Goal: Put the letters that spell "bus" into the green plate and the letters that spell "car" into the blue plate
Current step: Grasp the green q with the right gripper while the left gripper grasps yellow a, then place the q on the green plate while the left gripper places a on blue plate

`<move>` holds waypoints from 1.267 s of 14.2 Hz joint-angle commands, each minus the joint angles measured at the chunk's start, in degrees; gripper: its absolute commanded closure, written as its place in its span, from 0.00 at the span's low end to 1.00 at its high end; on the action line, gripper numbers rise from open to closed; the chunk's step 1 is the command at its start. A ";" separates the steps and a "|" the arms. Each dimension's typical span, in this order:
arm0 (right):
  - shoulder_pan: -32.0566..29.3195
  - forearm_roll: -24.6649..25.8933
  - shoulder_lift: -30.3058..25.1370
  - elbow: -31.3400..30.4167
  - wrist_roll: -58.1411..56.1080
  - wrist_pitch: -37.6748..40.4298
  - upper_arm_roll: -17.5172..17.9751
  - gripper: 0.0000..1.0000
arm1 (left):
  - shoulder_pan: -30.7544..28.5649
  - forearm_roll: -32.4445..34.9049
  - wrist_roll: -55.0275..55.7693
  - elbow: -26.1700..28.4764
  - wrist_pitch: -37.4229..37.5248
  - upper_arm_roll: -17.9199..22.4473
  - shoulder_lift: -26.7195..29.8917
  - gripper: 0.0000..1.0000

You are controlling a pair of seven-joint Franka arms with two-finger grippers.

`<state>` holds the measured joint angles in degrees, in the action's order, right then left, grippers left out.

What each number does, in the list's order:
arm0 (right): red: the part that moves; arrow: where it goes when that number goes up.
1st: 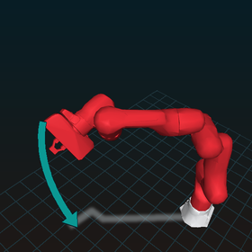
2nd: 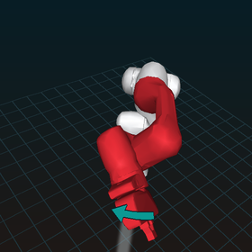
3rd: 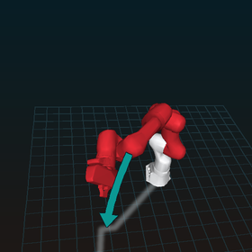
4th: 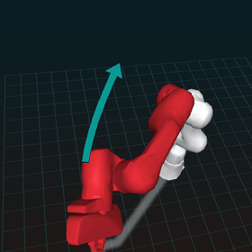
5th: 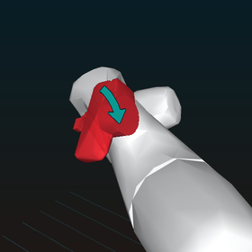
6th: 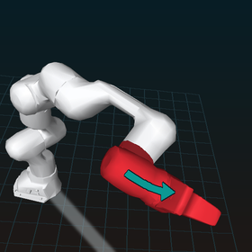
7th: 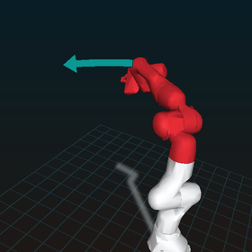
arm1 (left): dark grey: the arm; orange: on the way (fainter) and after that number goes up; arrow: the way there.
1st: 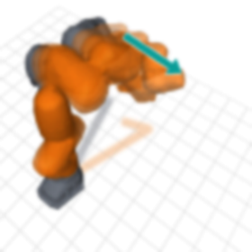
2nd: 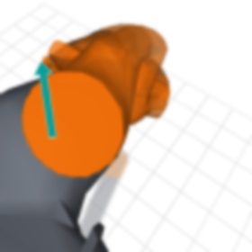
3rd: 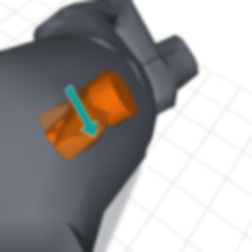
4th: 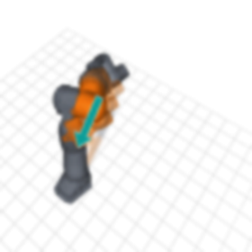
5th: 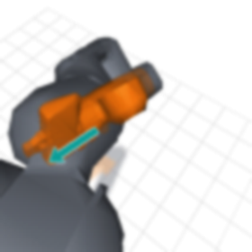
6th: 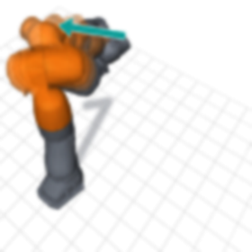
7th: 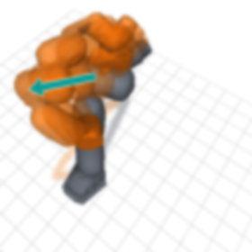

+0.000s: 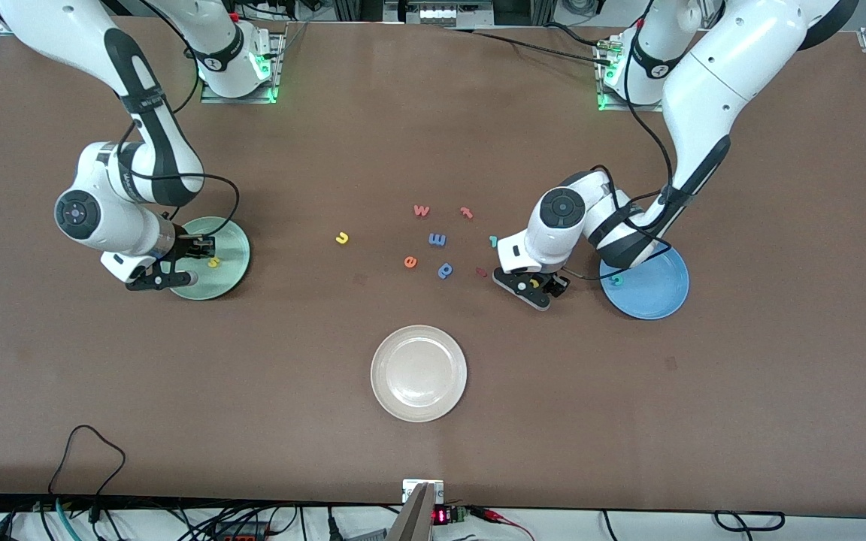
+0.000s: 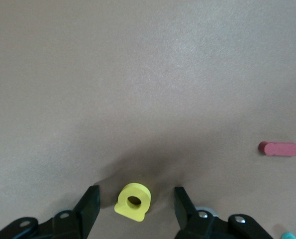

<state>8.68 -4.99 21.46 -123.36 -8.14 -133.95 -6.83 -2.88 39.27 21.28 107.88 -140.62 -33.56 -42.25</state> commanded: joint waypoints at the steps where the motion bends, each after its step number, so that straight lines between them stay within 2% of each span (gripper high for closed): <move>1: -0.42 0.86 0.08 3.03 0.05 1.41 0.85 0.00 | 0.42 1.60 1.31 -0.92 -0.71 0.68 -0.82 0.63; 2: 0.19 0.77 -1.23 3.30 0.75 2.89 1.37 0.00 | 0.16 1.60 1.31 -0.92 -0.62 0.60 -0.82 0.72; 4: 4.74 0.68 -2.38 3.30 4.95 3.35 1.90 0.00 | -0.28 1.60 1.31 -0.92 -0.45 0.51 -0.20 0.82; 8: 19.51 -1.16 -1.95 3.39 16.55 -0.24 1.99 0.00 | -3.08 0.81 0.69 -1.35 2.62 -1.24 2.87 0.82; 10: 23.73 -1.25 -0.73 3.39 20.43 -0.96 1.99 0.16 | -7.20 0.55 0.60 -3.45 7.87 -5.70 2.96 0.82; 11: 25.84 -1.25 0.41 3.30 22.53 -1.83 1.99 0.19 | -9.57 0.55 0.34 -4.77 10.86 -7.91 2.88 0.82; 13: 28.31 -1.25 2.79 3.21 26.40 -3.33 1.99 0.39 | -13.62 0.55 -2.81 -6.01 15.62 -10.73 2.79 0.82; 16: 30.08 -1.25 4.90 3.30 27.47 -5.96 1.99 0.39 | -22.92 0.55 -6.85 -5.75 21.94 -15.47 2.88 0.81; 18: 30.08 -1.25 5.34 3.30 27.74 -6.84 1.99 0.38 | -27.07 0.55 -9.05 -4.96 25.99 -15.93 2.88 0.80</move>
<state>38.15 -5.48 26.73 -120.27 18.91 -140.02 -4.08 -24.88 39.28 15.16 101.63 -117.94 -47.24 -39.47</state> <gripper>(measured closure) 0.383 0.767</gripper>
